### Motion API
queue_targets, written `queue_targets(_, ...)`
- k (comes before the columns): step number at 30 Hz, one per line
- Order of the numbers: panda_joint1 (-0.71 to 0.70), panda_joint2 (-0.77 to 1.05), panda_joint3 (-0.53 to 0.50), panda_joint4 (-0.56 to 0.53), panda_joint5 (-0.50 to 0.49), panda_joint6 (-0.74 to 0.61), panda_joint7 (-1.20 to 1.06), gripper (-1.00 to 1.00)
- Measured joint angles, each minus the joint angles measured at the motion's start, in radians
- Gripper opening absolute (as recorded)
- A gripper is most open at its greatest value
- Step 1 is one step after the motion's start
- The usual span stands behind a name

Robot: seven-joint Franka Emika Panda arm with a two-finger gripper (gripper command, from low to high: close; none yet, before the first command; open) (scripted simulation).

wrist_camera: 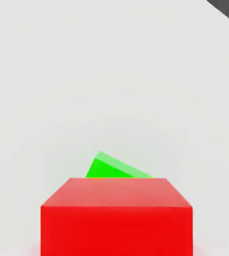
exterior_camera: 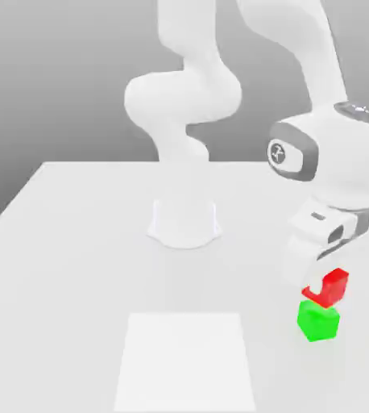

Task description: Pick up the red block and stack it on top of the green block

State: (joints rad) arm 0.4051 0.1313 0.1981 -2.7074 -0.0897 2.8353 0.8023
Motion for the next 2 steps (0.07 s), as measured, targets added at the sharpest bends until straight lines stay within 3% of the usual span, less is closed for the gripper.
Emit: queue_targets(2,0.000,0.000,0.000,0.000,0.000,0.000,0.000,1.00)
